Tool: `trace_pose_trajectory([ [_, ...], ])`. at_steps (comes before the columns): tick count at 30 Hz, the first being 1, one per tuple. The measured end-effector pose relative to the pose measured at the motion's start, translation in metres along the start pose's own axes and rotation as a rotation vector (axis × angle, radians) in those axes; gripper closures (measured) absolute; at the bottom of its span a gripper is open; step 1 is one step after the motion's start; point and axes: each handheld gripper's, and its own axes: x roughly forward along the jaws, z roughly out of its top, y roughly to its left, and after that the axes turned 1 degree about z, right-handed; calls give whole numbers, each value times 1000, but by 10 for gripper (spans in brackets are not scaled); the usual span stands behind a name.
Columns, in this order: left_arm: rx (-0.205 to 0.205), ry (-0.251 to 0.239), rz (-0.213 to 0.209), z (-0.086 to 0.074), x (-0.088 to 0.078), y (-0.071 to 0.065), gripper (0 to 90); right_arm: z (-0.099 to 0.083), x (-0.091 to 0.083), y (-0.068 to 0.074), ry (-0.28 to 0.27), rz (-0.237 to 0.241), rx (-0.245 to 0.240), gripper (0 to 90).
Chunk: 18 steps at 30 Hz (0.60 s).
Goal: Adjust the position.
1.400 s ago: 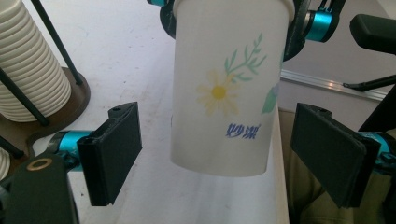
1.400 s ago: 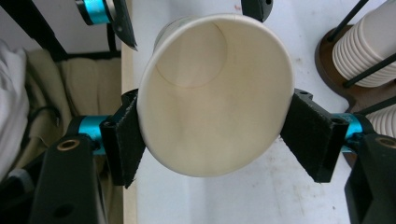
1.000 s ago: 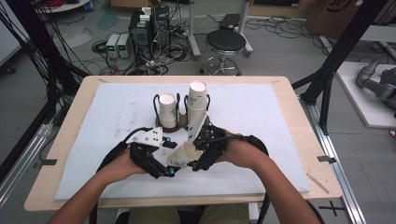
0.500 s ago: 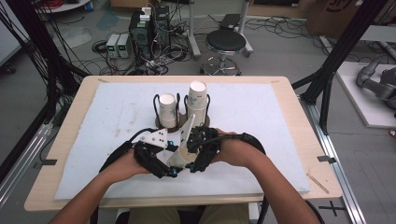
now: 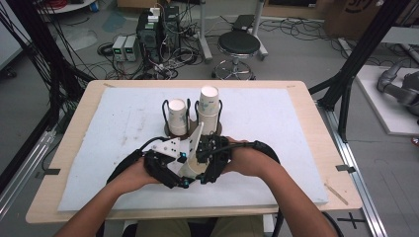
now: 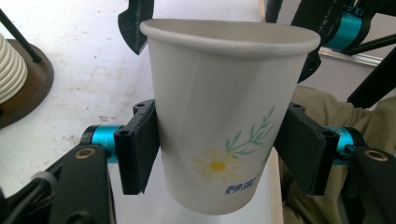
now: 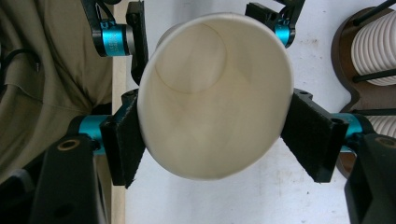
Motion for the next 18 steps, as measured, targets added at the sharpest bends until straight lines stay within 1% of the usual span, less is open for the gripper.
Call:
trace_pose_trajectory([
  [2,2,-3,-4,0,-1,1,340,-1,0,-1,-8,2,4,277],
  [3,0,-9,-4,-1,-1,1,342,-2,-1,-1,-23,5,16,271],
  [4,-2,-16,-4,-1,-1,1,342,-2,-1,-1,-23,5,16,271],
  [5,-3,-18,-3,-1,-2,1,343,-3,-1,-1,-36,10,27,268],
  [6,-6,-24,-2,-2,-3,1,346,-6,-3,-2,-77,10,49,243],
  [7,-10,-31,-3,-3,-3,2,346,-6,-3,-2,-77,10,49,243],
  [9,-21,-44,-4,-5,-4,3,346,-10,-7,-3,-136,12,74,221],
  [11,-35,-60,3,-9,-4,4,345,-14,-11,-4,-188,10,98,220],
  [12,-42,-69,6,-11,-5,5,343,-17,-13,-5,-220,8,102,220],
  [13,-58,-94,9,-15,-5,6,335,-22,-18,-6,-263,4,133,220],
  [14,-71,-112,13,-17,-5,7,335,-22,-18,-6,-263,4,133,220],
  [18,-105,-159,38,-28,-8,10,326,-36,-23,-7,-345,-11,181,220],
])
